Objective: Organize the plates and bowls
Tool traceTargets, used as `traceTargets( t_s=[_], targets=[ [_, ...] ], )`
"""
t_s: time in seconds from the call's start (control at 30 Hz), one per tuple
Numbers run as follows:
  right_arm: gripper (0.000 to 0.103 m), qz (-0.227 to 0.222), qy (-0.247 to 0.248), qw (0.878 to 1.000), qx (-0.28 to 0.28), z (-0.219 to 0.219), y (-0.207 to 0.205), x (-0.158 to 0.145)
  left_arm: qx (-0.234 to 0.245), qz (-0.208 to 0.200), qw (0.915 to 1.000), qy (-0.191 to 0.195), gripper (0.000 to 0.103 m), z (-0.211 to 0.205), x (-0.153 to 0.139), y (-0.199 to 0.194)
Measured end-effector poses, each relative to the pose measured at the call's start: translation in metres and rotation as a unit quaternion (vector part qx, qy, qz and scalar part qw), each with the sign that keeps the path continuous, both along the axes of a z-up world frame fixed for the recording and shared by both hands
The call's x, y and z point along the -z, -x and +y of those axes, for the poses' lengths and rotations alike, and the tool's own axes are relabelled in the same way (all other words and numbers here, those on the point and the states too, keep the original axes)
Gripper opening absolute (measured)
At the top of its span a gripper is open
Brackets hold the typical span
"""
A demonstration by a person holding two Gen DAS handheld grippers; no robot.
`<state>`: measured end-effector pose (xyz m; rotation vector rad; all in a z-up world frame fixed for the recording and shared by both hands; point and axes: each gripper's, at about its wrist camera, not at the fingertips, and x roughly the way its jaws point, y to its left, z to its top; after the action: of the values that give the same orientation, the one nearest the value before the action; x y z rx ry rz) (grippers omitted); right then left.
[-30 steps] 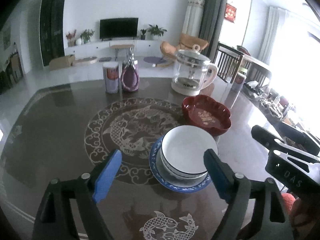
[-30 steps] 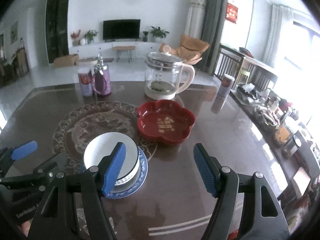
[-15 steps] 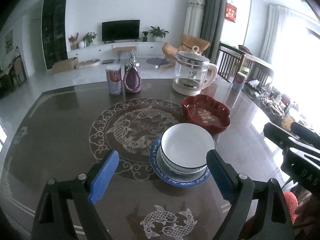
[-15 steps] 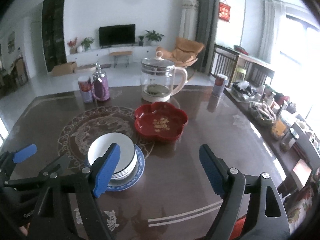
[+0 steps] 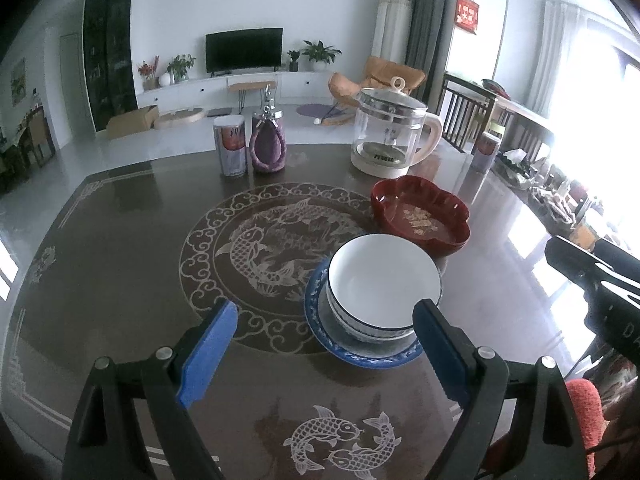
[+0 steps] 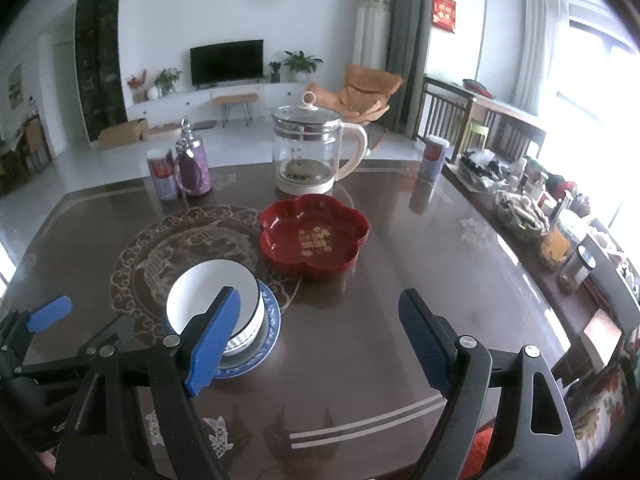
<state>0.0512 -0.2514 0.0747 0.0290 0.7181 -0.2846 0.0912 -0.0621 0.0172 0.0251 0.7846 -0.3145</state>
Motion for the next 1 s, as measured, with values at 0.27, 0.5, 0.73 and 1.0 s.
traceTargets(
  t_s=[0.27, 0.5, 0.73, 1.0],
  targets=[
    [0.084, 0.007, -0.003, 1.000, 0.004, -0.003, -0.005, 0.006, -0.006, 0.007, 0.9999, -0.013, 0.089, 0.000, 0.007, -0.006],
    [0.084, 0.018, -0.004, 1.000, 0.004, -0.006, -0.010, 0.013, -0.013, 0.015, 0.9995, -0.024, 0.089, 0.002, 0.014, -0.012],
    [0.084, 0.035, -0.002, 0.999, 0.003, -0.008, -0.015, 0.023, -0.019, 0.019, 0.9986, -0.045, 0.089, 0.001, 0.019, -0.018],
    [0.084, 0.065, 0.004, 0.998, 0.000, -0.011, -0.017, 0.042, -0.038, 0.007, 0.9966, -0.073, 0.089, 0.004, 0.019, -0.021]
  ],
)
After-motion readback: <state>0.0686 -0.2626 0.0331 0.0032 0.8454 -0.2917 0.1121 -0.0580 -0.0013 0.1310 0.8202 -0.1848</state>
